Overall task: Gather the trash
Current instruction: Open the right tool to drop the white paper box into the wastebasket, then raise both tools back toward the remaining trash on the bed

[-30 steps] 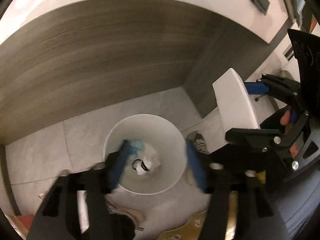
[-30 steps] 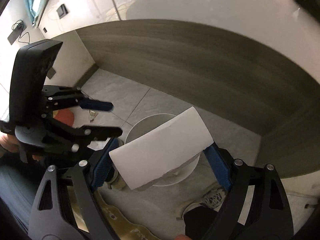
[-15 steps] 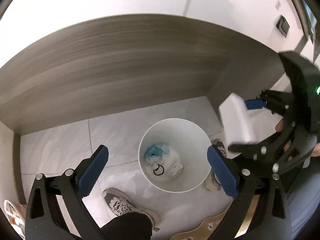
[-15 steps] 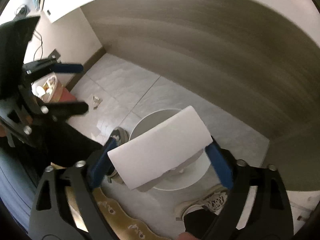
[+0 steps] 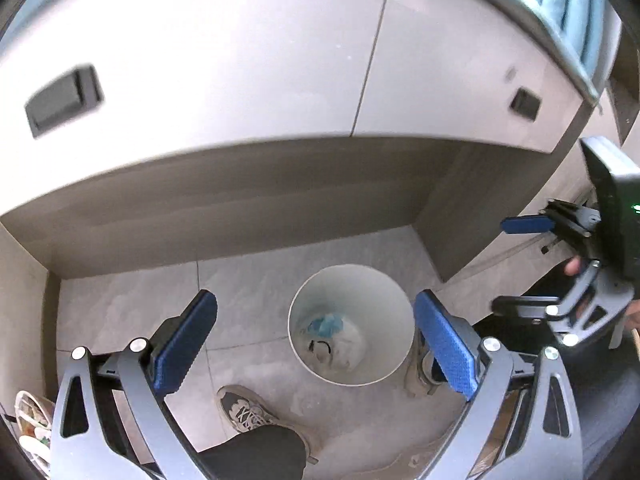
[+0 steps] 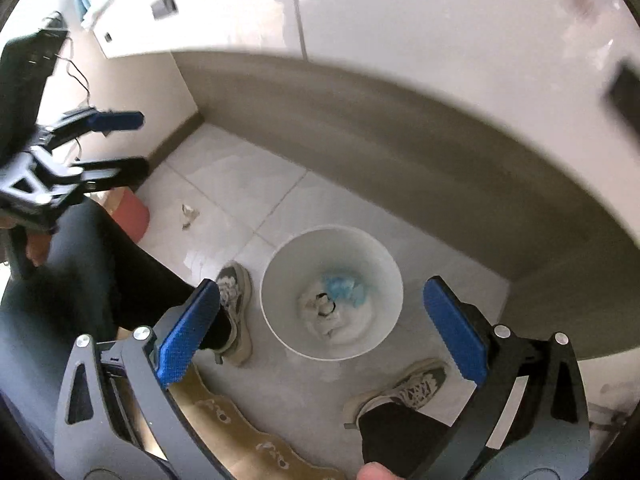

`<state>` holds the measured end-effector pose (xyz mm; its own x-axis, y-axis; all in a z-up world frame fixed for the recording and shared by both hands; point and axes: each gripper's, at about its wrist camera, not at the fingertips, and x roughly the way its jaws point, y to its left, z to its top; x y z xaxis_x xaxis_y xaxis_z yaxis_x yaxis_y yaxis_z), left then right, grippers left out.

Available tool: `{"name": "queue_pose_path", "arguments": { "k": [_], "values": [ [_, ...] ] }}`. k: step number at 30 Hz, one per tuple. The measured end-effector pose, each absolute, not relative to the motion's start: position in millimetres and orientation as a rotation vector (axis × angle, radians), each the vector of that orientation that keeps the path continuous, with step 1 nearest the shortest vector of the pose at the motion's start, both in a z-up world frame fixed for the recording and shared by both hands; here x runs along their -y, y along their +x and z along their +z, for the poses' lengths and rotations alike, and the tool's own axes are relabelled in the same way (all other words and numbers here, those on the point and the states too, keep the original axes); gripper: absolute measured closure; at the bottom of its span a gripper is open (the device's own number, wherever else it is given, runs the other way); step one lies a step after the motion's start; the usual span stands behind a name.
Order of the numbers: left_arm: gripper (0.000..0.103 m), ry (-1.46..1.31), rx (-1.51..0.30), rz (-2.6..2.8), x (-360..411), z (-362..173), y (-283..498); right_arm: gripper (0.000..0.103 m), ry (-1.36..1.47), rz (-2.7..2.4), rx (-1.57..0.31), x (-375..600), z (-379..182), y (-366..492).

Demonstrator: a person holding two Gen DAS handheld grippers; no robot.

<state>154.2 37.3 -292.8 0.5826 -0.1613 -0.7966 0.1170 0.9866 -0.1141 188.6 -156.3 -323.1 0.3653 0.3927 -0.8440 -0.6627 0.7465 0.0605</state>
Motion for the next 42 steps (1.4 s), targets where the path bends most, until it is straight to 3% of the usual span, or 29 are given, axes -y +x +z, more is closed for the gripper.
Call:
{"name": "queue_pose_path", "arguments": {
  "k": [14, 20, 27, 31, 42],
  "values": [
    [0.006, 0.028, -0.741, -0.163, 0.6, -136.2, 111.2, 0.005, -0.224, 0.668, -0.660, 175.9, -118.6, 137.1],
    [0.006, 0.061, -0.686, -0.169, 4.8, -78.5, 128.4, 0.005, -0.194, 0.640, -0.616, 175.6, -73.0, 168.2],
    [0.006, 0.033, -0.654, -0.165, -4.6, -41.2, 209.5, 0.005, -0.087, 0.492, -0.684, 184.5, -60.3, 275.2],
    [0.006, 0.021, -0.664, -0.154, -10.1, -31.9, 284.9, 0.005, -0.197, 0.439, -0.698, 171.3, -68.3, 351.3],
    [0.006, -0.021, -0.757, -0.176, -10.2, -56.5, 473.3, 0.005, -0.235, 0.486, -0.695, 149.1, -78.9, 469.5]
  ]
}}
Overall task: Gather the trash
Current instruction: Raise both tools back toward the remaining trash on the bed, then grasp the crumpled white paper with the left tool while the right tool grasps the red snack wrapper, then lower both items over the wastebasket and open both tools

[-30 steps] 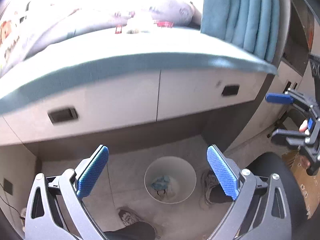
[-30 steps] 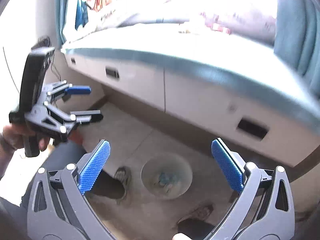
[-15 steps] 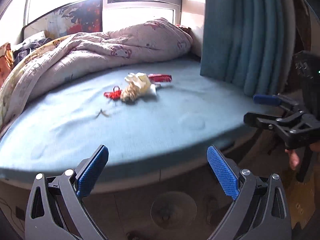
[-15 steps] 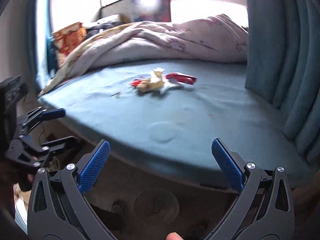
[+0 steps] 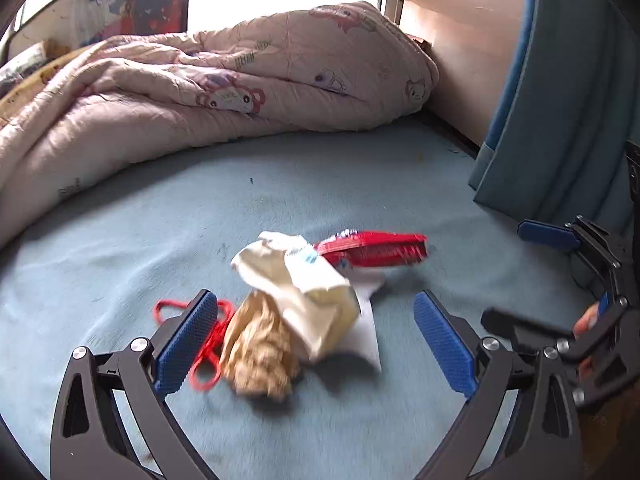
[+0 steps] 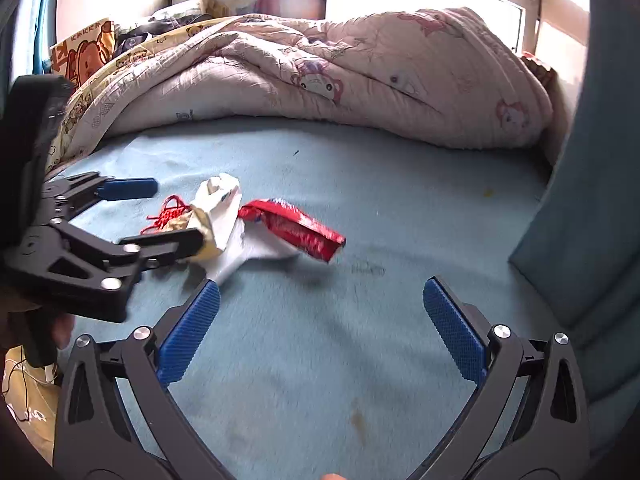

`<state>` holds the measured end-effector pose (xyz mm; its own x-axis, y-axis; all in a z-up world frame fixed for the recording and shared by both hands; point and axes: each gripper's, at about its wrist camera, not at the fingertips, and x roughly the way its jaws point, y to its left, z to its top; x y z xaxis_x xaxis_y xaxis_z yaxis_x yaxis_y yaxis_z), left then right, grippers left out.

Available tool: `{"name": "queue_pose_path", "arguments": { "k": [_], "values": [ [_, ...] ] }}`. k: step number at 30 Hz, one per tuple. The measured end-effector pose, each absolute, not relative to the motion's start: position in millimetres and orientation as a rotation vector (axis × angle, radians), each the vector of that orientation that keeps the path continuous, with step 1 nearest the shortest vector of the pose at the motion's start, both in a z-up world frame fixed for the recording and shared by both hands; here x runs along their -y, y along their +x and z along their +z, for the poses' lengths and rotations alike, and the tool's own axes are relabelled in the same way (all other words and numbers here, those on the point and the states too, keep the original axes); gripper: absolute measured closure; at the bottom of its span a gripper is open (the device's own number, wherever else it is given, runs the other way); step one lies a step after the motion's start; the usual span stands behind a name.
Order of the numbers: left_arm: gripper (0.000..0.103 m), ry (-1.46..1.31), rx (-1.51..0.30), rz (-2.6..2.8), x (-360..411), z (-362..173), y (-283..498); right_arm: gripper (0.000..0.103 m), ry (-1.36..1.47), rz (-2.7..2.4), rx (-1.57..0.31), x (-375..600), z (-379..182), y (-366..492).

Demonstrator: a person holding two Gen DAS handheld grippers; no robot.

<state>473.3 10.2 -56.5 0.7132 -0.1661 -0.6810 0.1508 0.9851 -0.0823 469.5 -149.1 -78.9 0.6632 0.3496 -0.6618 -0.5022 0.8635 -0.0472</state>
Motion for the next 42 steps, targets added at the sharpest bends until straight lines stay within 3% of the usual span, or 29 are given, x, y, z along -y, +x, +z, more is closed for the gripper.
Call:
{"name": "queue_pose_path", "arguments": {
  "k": [2, 5, 7, 12, 21, 24, 26, 27, 29, 31, 42],
  "values": [
    [0.013, -0.008, -0.775, -0.164, -8.3, -64.3, 489.8, 0.005, -0.245, 0.498, -0.695, 145.7, -82.7, 477.1],
    [0.037, 0.021, -0.811, -0.156, -6.1, -75.3, 506.9, 0.005, -0.273, 0.501, -0.698, 140.4, -89.4, 484.8],
    [0.039, 0.015, -0.809, -0.160, -7.3, -78.3, 509.9, 0.005, -0.277, 0.509, -0.703, 138.3, -92.5, 489.4],
    [0.061, 0.001, -0.797, -0.165, -15.8, -78.0, 506.1, 0.005, -0.260, 0.520, -0.719, 136.3, -96.9, 500.7],
    [0.061, 0.007, -0.742, -0.134, -37.6, -57.0, 495.7, 0.006, -0.266, 0.532, -0.733, 112.8, -100.3, 533.6],
    [0.061, 0.002, -0.743, -0.125, -44.9, -55.4, 494.8, 0.026, -0.295, 0.551, -0.788, 97.9, -109.2, 548.0],
    [0.061, -0.005, -0.746, -0.119, -48.3, -55.3, 492.5, 0.046, -0.309, 0.566, -0.835, 90.7, -118.7, 554.8],
    [0.061, -0.008, -0.746, -0.118, -49.8, -55.0, 490.8, 0.048, -0.304, 0.573, -0.832, 89.4, -119.3, 555.1],
    [0.061, -0.013, -0.744, -0.119, -52.1, -53.3, 486.4, 0.064, -0.294, 0.576, -0.820, 89.2, -116.6, 551.0],
    [0.061, -0.014, -0.737, -0.119, -53.0, -49.7, 480.8, 0.070, -0.296, 0.569, -0.798, 89.8, -112.7, 543.1],
    [0.061, -0.031, -0.682, -0.152, -44.8, -7.2, 420.0, 0.075, -0.262, 0.591, -0.669, 117.4, -61.1, 454.5]
  ]
}}
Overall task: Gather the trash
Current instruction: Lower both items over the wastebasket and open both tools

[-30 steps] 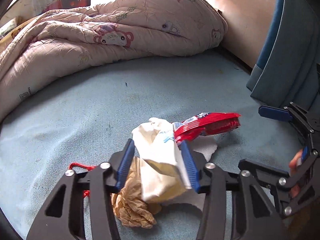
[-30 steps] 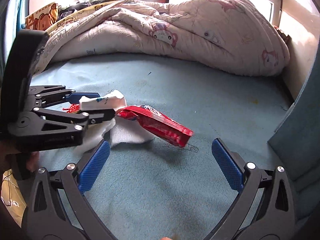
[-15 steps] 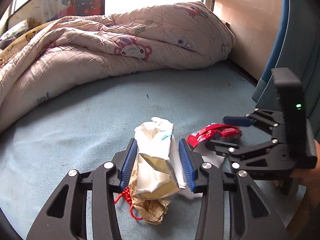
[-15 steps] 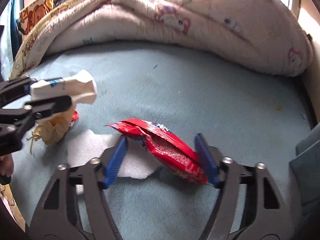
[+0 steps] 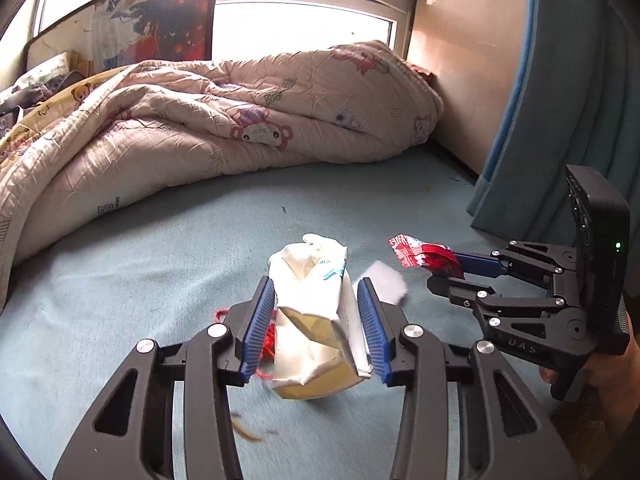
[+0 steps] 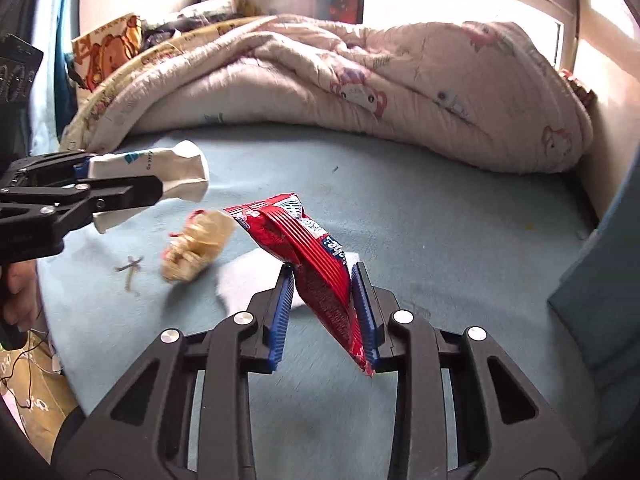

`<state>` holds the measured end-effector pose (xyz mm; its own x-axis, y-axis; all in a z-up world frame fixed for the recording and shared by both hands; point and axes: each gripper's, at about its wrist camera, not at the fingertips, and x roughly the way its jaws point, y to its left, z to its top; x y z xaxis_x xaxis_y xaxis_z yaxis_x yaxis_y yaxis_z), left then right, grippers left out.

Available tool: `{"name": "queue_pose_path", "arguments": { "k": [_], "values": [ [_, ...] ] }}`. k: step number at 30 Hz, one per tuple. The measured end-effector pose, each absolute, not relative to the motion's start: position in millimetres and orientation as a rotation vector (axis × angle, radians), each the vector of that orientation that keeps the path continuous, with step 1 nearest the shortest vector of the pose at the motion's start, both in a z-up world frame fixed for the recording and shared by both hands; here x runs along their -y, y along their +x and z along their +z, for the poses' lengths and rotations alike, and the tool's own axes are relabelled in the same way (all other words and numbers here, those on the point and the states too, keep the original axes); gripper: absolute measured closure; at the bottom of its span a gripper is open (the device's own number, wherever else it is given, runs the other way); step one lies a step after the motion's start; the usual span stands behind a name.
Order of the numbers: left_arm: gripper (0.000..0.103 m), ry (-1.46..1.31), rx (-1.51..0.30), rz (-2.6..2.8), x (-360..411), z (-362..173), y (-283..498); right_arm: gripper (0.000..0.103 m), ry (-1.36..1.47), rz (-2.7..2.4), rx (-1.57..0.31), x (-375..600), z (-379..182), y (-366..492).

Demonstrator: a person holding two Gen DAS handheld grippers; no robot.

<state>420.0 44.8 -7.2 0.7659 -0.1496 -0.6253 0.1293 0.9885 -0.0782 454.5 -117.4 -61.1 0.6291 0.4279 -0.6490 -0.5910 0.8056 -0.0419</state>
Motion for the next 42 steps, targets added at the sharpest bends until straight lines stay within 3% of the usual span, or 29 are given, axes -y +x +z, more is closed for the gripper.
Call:
{"name": "queue_pose_path", "arguments": {
  "k": [10, 17, 21, 31, 42],
  "values": [
    [0.061, -0.027, -0.682, -0.182, -22.5, -15.2, 290.9, 0.075, -0.241, 0.673, -0.651, 143.6, -57.3, 305.4],
    [0.061, -0.035, -0.707, -0.202, -12.6, -57.5, 189.3, 0.075, -0.212, 0.723, -0.693, 156.5, -111.1, 201.8],
    [0.061, -0.033, -0.750, -0.204, -1.1, -110.5, 146.8, 0.075, -0.174, 0.727, -0.738, 164.4, -155.9, 163.3],
    [0.061, -0.019, -0.948, -0.263, 39.1, -278.4, 120.4, 0.075, -0.173, 0.647, -0.894, 179.7, -278.5, 147.4],
    [0.061, -0.058, -1.038, -0.325, 36.0, -357.5, 154.3, 0.075, -0.181, 0.617, -0.973, 166.9, -332.2, 185.4]
  ]
}}
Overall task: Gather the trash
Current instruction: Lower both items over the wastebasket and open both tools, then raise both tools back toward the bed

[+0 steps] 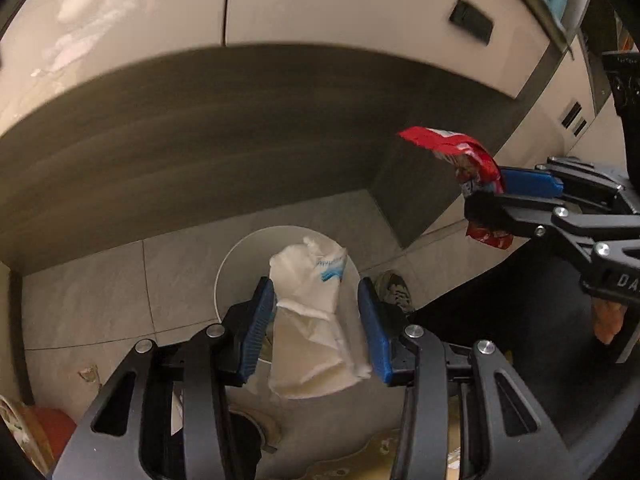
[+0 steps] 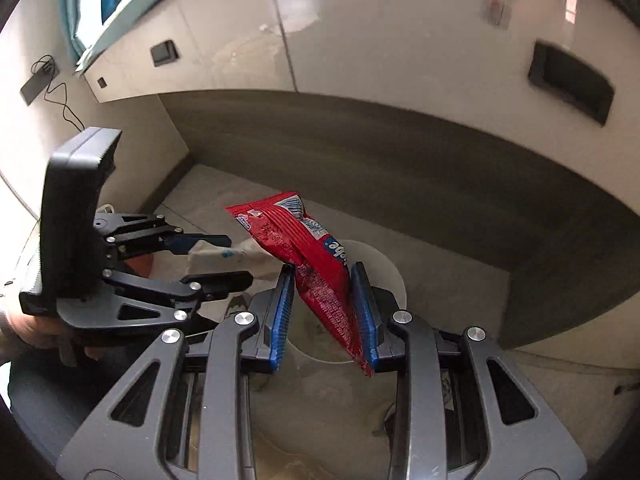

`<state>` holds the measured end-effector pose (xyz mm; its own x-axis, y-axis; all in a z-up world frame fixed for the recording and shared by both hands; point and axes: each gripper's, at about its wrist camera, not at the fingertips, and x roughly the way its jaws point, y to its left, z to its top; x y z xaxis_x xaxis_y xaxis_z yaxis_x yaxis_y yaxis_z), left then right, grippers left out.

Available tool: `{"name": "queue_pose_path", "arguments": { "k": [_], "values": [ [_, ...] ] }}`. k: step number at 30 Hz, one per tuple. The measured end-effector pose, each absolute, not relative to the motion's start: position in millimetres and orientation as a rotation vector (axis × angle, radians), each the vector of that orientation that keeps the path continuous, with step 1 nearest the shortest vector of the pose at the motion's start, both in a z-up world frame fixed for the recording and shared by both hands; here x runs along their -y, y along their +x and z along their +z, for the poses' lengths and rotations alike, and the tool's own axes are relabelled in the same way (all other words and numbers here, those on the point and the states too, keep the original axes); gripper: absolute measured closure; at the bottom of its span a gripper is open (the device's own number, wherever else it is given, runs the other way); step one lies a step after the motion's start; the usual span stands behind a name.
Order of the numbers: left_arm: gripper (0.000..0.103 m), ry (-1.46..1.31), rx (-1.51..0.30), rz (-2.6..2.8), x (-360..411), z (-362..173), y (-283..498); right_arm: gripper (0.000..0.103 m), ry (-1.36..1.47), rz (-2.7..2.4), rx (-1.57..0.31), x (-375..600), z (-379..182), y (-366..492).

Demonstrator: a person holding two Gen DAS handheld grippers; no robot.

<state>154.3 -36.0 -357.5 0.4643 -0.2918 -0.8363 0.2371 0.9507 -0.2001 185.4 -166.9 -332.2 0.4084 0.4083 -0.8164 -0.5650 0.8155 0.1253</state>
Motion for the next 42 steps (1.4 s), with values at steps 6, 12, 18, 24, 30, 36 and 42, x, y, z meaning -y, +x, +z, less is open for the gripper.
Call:
{"name": "queue_pose_path", "arguments": {
  "k": [6, 12, 18, 24, 30, 36, 42],
  "values": [
    [0.028, -0.040, -1.086, -0.357, 34.3, -380.7, 176.1, 0.075, -0.181, 0.613, -1.019, 165.2, -357.6, 206.1],
    [0.006, -0.040, -1.065, -0.281, 10.6, -378.7, 190.3, 0.075, -0.166, 0.613, -1.059, 159.4, -380.1, 229.1],
    [0.006, -0.082, -1.055, -0.229, -13.6, -370.9, 196.3, 0.072, -0.196, 0.644, -1.090, 139.2, -399.6, 236.7],
    [0.006, -0.115, -1.045, -0.179, -28.7, -362.6, 193.2, 0.005, -0.233, 0.583, -1.091, 133.7, -401.1, 236.4],
    [0.006, -0.100, -1.002, -0.173, -33.5, -335.3, 176.7, 0.005, -0.208, 0.551, -1.050, 143.4, -370.8, 219.6],
    [0.006, -0.091, -0.932, -0.181, -26.8, -287.5, 147.7, 0.005, -0.172, 0.569, -0.949, 156.0, -306.4, 182.5],
    [0.006, -0.015, -0.852, -0.201, -10.1, -219.7, 112.1, 0.005, -0.155, 0.580, -0.818, 163.5, -216.7, 150.8]
  ]
}}
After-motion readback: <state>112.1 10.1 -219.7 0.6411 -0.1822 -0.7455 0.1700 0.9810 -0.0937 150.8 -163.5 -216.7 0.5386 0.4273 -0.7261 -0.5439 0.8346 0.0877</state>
